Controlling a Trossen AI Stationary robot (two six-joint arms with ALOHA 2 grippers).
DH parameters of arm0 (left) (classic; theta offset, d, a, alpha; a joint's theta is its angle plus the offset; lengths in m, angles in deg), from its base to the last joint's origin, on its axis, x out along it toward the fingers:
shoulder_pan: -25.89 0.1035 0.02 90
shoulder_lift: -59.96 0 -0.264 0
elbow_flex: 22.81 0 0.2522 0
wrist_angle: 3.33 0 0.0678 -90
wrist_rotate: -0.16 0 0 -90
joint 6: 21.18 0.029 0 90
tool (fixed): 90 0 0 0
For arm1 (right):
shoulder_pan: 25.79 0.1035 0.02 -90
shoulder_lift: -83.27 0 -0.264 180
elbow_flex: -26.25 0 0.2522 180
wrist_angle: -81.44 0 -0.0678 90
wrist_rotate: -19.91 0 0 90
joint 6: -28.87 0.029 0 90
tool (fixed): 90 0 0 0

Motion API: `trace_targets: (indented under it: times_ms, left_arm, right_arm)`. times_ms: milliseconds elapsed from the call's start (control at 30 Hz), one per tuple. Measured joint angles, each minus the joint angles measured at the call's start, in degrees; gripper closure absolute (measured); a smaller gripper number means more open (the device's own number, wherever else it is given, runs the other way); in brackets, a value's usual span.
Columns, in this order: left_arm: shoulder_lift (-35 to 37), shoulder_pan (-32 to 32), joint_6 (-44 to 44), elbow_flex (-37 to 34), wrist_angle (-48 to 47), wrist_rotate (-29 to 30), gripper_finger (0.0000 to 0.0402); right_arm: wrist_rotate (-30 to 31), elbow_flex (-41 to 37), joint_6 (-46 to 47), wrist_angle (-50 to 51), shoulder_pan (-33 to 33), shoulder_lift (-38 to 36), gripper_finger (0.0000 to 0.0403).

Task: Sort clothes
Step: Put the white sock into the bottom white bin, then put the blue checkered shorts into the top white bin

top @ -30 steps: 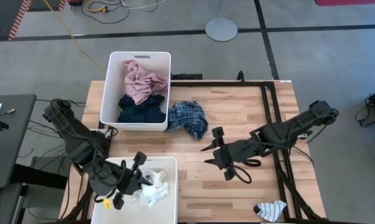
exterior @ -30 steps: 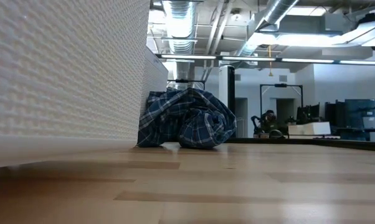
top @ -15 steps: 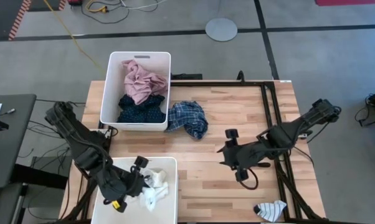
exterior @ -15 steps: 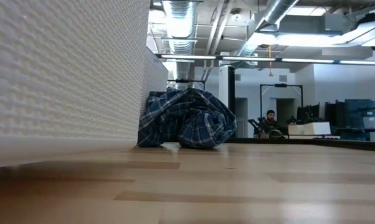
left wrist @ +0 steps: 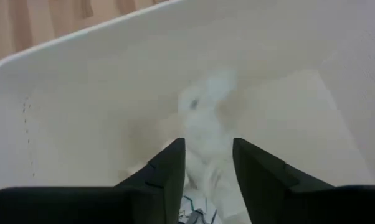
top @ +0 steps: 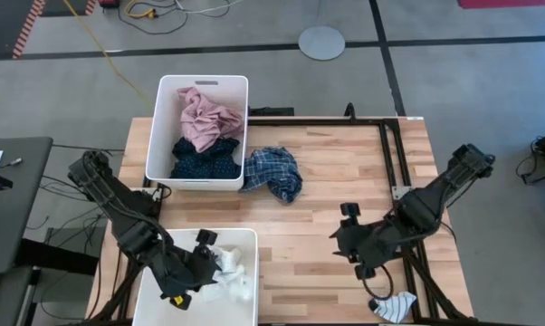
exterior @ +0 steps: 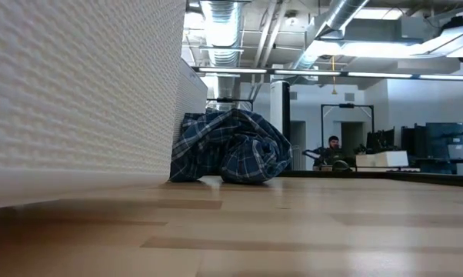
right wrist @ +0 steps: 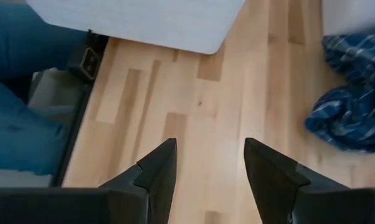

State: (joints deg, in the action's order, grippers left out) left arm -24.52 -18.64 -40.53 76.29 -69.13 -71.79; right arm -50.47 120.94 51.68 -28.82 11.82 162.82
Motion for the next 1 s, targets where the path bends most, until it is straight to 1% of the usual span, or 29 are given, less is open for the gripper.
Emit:
trace_targets:
  times_ms: [100,233,500,767,867,1000]
  left_arm:
    - [-0.01,0.02,-1.33,0.00,-0.28,0.02,0.0255]
    - [-0.01,0.02,-1.93,0.00,-0.51,0.00,0.0244]
    - [-0.01,0.02,-2.01,0.00,-0.17,0.02,0.0243]
    - [-0.01,0.02,-0.14,0.00,2.65,0.16,0.0243]
    - [-0.01,0.00,1.30,0.00,3.33,0.48,0.0243]
    - [-0.01,0.00,2.60,0.00,3.33,3.43,0.0243]
  right_arm:
    - [0.00,-0.23,2.39,-0.05,1.90,0.38,0.0203]
    - [0.00,-2.39,5.12,-2.04,3.82,0.37,0.0203]
    - [0.04,-5.18,11.91,-3.42,7.17,0.39,0.0203]
    - [0.17,-7.37,17.85,-7.10,11.08,0.39,0.0203]
    - [3.45,-7.41,19.25,-7.33,12.70,0.92,0.0203]
    - [10.82,-7.41,19.32,-7.03,13.95,2.56,0.0203]
